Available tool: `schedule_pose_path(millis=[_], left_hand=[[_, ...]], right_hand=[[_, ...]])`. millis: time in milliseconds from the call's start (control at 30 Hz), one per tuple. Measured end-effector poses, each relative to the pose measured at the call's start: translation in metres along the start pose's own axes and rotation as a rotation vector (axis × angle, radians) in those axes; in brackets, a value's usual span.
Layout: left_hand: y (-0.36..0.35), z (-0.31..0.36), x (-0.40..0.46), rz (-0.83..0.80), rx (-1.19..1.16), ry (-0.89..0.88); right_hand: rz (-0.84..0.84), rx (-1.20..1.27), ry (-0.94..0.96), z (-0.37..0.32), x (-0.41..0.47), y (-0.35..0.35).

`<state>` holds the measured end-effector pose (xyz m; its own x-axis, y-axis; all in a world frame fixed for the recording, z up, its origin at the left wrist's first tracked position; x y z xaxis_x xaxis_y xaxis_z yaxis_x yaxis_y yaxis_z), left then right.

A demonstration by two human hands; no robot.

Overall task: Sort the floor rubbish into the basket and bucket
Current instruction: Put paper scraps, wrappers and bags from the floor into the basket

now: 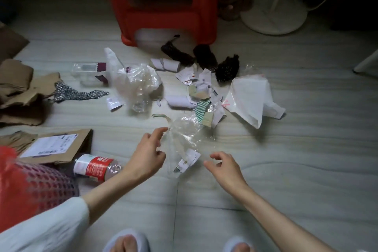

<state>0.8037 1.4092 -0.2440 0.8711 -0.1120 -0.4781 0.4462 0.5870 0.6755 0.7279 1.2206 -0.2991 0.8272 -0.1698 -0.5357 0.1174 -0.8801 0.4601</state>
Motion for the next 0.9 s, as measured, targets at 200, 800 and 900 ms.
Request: schedule_pose_path(millis=[200,800,900], left_hand=[[-0.010,-0.021,-0.036,0.043,0.063,0.042],[-0.002,-0.049,-0.033,0.227,0.474,-0.081],[-0.009,-0.044,-0.020,0.196,0.478,-0.044]], right_hand=[[-0.051,-0.181,0.140,0.018,-0.020,-0.031],[-0.355,-1.205,0.921,0.006,0.000,-0.097],[-0.336,-1.178,0.954,0.009,-0.011,-0.102]])
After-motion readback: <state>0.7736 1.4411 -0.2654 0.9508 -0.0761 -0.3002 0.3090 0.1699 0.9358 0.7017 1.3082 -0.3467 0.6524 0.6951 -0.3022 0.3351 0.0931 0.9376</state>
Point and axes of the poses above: each hand's wrist, its own x-axis towards the middle knuckle, its own y-axis out of the back of the hand, z = x × y, the point moved 3 cm from there along x, towards the middle knuckle, and after that the axes turned 6 degrees about y, right-handed, at the moved point
